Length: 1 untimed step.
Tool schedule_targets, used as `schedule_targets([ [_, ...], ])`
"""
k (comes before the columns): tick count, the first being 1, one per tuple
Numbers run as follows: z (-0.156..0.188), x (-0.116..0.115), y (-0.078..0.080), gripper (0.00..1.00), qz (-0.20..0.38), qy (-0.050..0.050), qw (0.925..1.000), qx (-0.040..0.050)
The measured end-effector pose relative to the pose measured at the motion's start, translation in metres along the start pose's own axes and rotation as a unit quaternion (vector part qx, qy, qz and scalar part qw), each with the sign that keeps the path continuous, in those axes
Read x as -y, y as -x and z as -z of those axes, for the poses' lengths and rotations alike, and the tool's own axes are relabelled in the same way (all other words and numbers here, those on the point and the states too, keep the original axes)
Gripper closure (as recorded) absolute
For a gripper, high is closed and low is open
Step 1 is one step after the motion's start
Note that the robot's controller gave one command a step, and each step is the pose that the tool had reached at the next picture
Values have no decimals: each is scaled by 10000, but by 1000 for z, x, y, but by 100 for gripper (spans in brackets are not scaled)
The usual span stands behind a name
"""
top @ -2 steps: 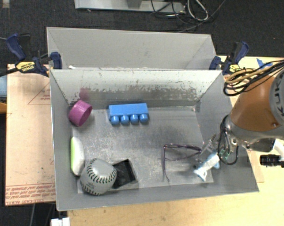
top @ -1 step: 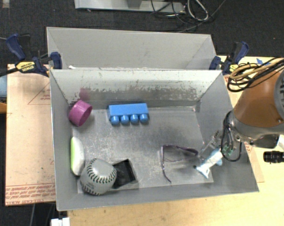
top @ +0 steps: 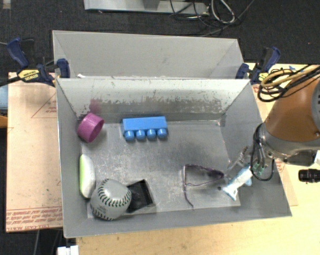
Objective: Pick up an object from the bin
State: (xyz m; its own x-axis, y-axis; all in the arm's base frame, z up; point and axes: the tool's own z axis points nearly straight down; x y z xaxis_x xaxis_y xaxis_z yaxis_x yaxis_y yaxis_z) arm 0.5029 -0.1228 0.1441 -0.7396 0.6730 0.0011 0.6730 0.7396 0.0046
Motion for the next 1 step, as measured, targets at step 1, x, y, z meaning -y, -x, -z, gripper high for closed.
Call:
schedule_targets([
  [1,7,0,0,100,1,-3,10000,-5],
])
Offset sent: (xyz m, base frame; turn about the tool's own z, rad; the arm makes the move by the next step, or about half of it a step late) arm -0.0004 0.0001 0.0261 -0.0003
